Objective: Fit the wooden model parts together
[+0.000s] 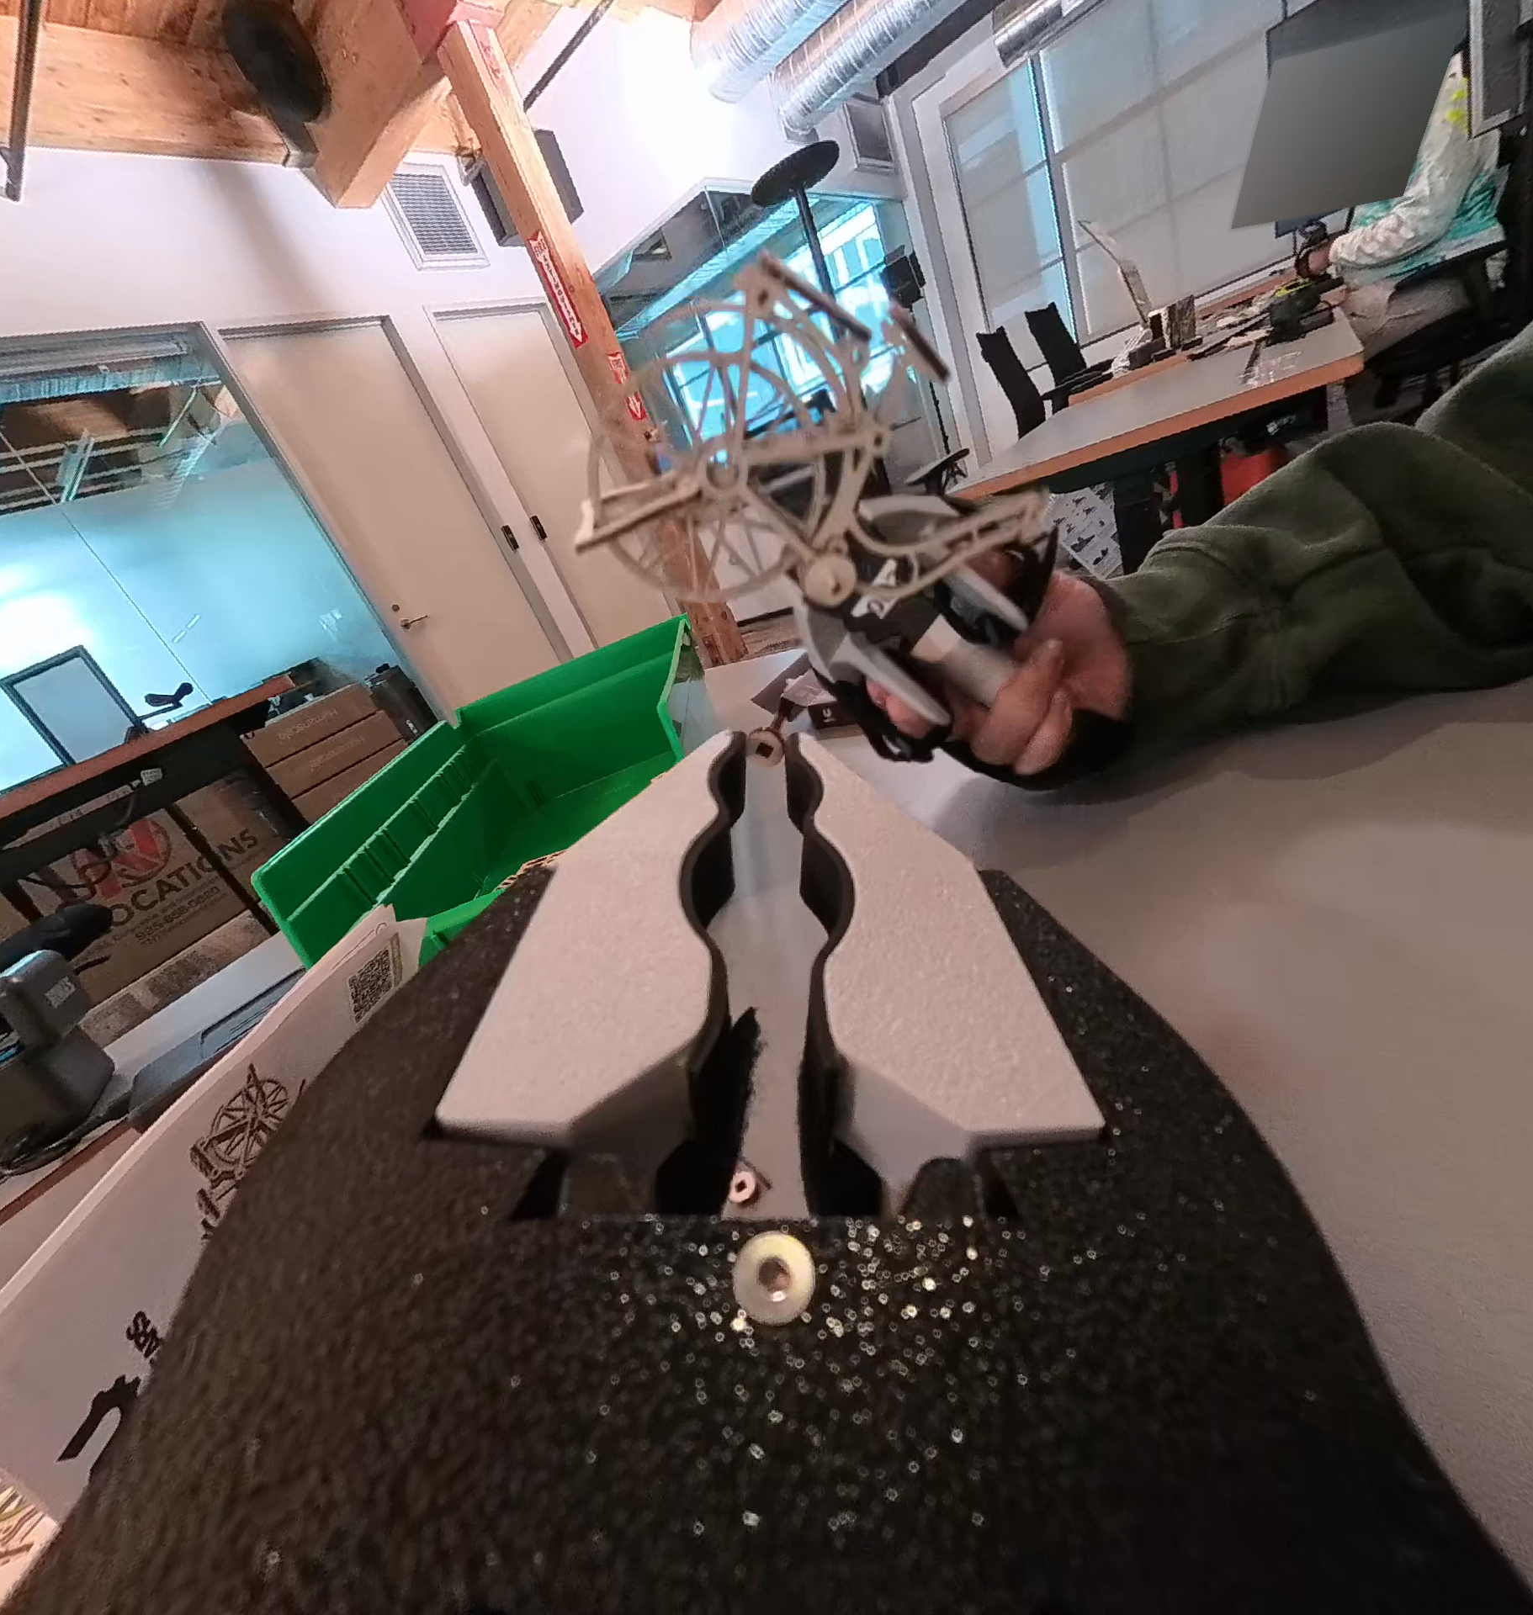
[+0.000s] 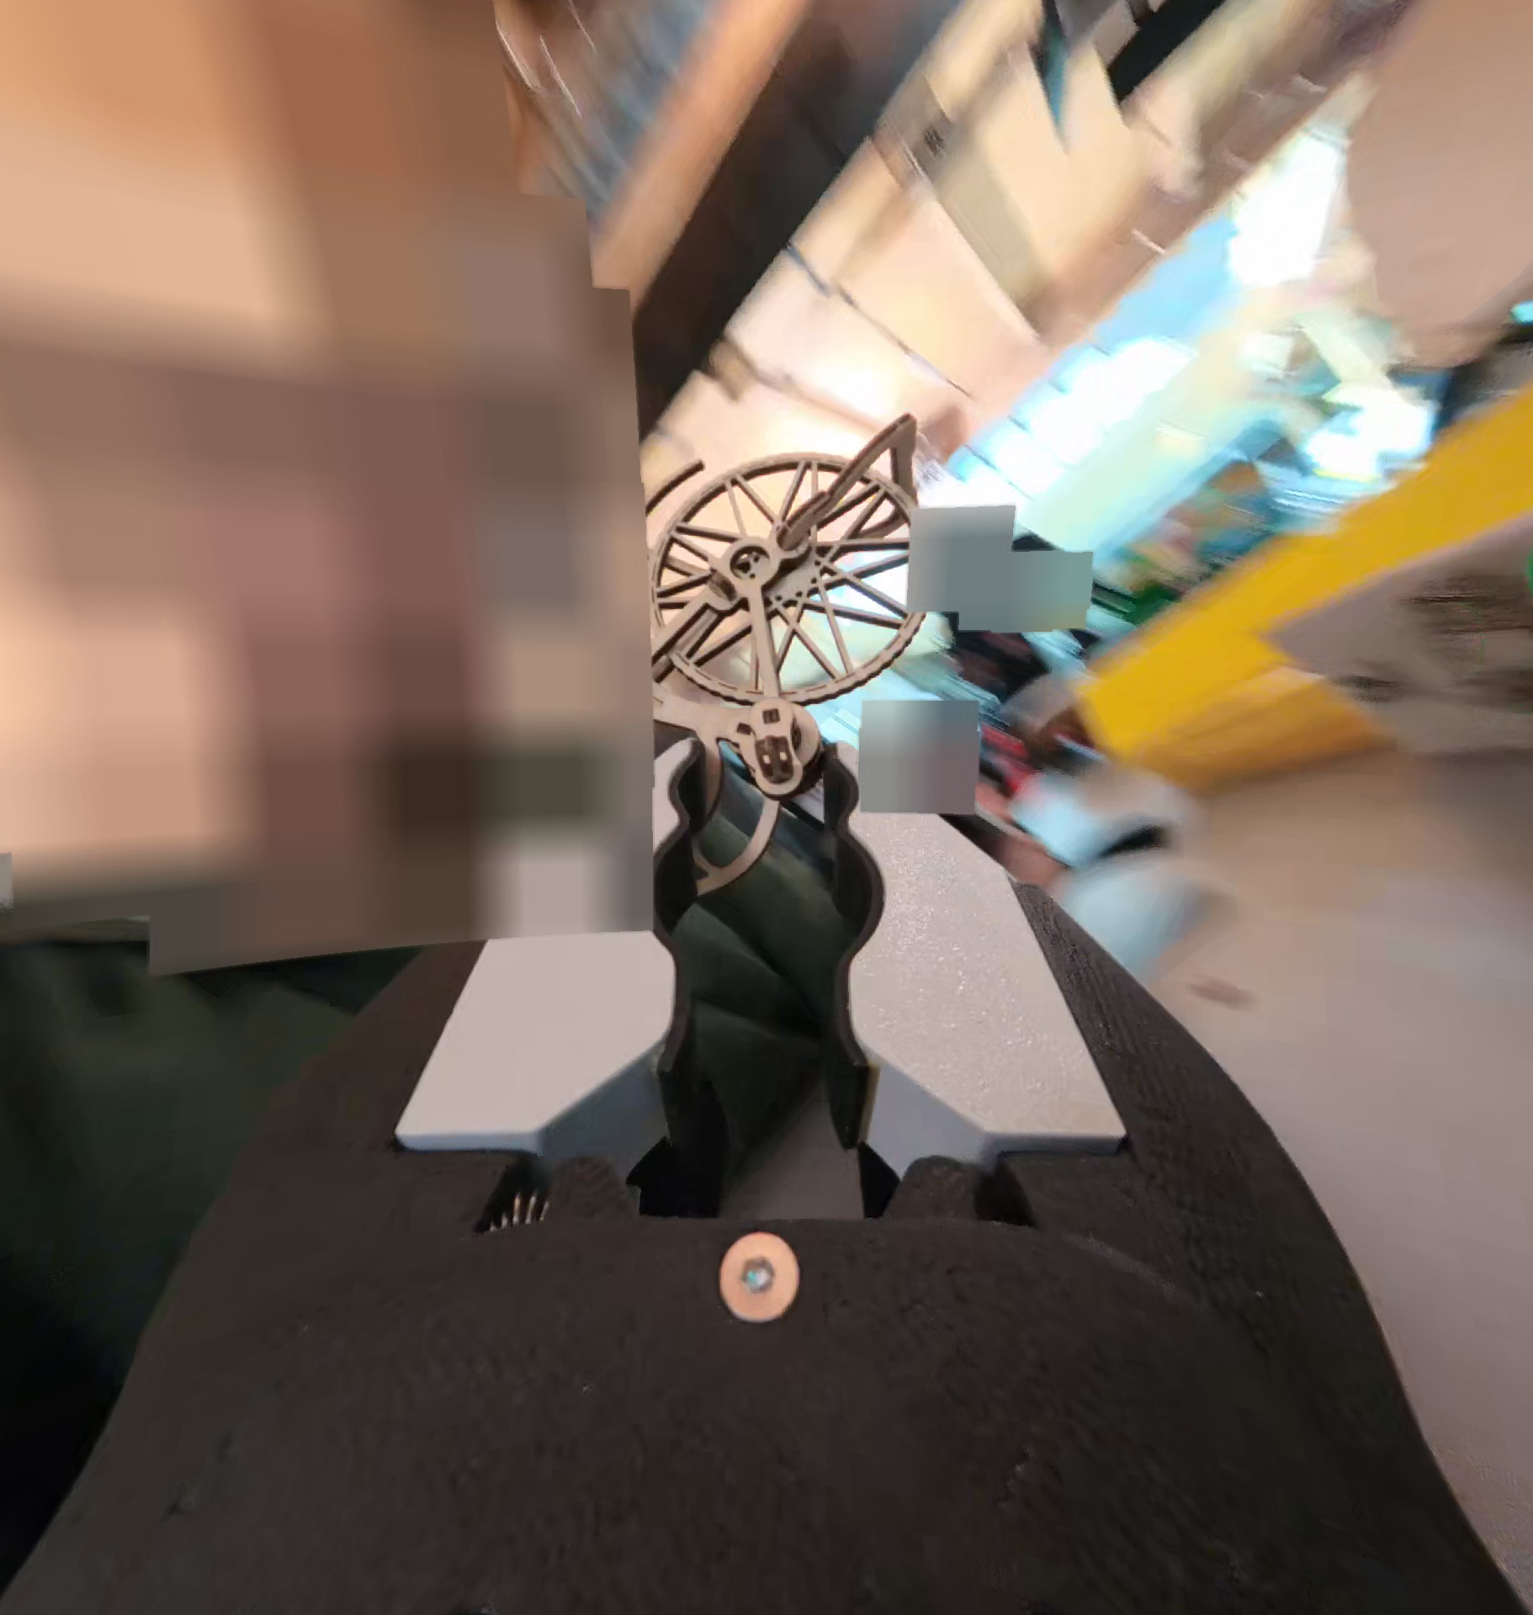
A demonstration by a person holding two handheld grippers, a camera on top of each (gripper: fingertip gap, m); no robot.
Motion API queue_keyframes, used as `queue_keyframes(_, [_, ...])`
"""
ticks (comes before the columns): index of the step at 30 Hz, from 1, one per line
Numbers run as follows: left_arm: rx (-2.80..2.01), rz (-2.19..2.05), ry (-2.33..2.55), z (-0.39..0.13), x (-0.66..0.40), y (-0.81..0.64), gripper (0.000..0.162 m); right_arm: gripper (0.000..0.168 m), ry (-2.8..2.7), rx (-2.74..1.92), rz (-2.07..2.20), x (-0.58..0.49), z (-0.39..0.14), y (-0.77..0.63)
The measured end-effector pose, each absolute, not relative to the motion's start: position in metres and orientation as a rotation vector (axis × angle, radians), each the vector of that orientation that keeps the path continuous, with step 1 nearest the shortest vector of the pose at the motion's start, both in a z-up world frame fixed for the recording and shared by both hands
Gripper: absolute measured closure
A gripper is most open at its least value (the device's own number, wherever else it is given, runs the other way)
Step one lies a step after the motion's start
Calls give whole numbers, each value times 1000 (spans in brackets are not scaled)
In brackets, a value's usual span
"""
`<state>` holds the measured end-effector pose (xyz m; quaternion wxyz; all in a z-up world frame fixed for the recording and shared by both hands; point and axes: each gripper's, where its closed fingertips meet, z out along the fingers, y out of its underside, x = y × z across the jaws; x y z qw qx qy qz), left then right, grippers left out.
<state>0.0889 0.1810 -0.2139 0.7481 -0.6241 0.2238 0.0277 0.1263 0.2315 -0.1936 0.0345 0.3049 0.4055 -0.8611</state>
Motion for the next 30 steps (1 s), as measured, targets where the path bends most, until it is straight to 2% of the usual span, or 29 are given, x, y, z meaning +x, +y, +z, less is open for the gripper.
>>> queue_keyframes(1, [-1362, 55, 497, -214, 91, 180, 156, 143, 1422, 995, -2638, 124, -201, 225])
queue_keyframes(4, [-1334, 38, 515, -210, 96, 177, 156, 144, 1849, 1073, -2604, 120, -212, 214])
queue_keyframes(14, [-1304, -83, 511, -206, 105, 173, 156, 143, 2588, 1096, -2436, 116, -228, 205])
queue_keyframes(30, [-1327, -118, 493, -210, 103, 177, 156, 143, 2743, 1039, -2341, 118, -235, 196])
